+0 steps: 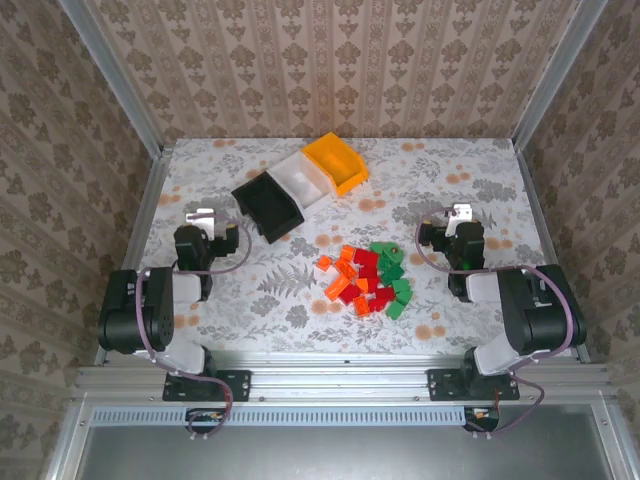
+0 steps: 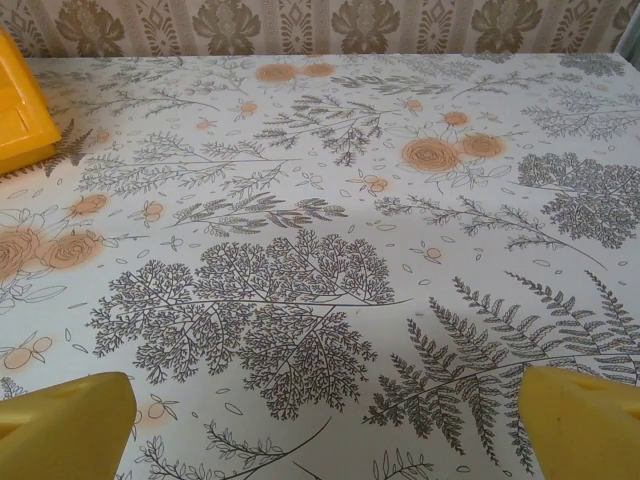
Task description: Sort the legos into containers by color
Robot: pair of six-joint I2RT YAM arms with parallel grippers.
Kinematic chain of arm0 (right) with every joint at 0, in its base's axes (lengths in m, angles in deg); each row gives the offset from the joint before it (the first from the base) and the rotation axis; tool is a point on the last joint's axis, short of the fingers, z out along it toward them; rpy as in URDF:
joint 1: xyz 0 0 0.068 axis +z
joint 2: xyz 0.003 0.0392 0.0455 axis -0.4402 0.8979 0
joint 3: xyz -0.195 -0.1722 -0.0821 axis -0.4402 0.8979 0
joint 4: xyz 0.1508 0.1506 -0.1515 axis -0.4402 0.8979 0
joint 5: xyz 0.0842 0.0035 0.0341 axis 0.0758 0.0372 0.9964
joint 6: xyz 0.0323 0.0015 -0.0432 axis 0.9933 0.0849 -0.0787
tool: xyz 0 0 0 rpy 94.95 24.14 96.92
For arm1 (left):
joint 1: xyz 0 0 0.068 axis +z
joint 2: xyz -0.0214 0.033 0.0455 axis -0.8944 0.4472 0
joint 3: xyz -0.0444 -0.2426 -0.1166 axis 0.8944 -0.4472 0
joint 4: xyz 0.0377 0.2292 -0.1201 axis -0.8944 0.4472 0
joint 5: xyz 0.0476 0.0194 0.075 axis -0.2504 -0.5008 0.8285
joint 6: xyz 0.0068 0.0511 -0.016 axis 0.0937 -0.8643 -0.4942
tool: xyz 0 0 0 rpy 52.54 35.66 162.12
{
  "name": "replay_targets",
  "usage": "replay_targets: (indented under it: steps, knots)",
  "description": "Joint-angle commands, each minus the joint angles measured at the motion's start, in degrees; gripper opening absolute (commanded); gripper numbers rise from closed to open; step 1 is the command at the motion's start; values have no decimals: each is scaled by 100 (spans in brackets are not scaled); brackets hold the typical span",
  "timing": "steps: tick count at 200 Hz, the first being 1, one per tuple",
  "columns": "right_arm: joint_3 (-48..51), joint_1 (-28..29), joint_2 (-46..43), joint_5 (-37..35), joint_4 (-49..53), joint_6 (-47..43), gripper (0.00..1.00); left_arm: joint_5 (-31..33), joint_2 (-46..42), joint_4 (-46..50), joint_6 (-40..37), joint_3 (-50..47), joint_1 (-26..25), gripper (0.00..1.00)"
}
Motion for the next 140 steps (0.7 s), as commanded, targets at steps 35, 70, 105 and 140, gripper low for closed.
replay_targets:
  steps: [35, 70, 105, 140]
  knots:
    - [-101, -35, -2, 139, 56, -5, 100, -101, -44, 15, -27, 58, 27, 100]
    - [-102, -35, 4, 140, 56, -5, 100, -105, -42, 15, -35, 55, 27, 100]
    - [-101, -36, 0, 139, 56, -5, 100, -60, -42, 13, -44, 55, 3, 100]
    - [-101, -31, 1, 144, 56, -5, 100, -49, -42, 9, -52, 55, 1, 100]
